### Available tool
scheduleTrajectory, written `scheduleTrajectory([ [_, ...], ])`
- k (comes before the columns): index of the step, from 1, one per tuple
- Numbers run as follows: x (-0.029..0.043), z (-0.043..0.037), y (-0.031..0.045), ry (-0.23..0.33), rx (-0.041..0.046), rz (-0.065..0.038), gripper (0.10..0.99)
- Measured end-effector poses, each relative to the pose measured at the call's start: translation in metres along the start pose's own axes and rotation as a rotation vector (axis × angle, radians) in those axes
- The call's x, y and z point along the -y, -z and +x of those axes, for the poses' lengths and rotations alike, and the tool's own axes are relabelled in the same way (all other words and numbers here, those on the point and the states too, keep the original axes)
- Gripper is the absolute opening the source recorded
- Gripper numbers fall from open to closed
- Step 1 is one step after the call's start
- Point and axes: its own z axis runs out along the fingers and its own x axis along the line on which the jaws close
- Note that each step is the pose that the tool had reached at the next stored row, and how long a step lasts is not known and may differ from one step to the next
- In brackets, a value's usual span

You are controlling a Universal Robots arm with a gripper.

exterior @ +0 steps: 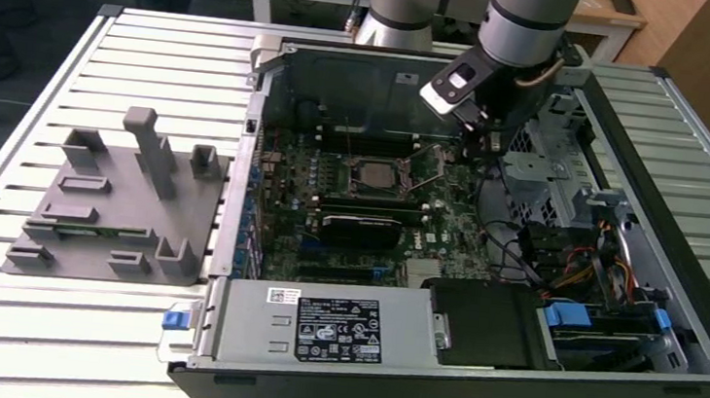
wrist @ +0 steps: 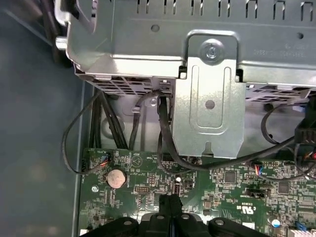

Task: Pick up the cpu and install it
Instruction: 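Close the cpu cover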

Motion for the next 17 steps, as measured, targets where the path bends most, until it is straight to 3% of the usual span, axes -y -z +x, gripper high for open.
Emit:
scheduleTrajectory([
  [17, 0.0328, 0.0037, -0.0005, 0.004, -0.0082, 0.009, 0.106],
])
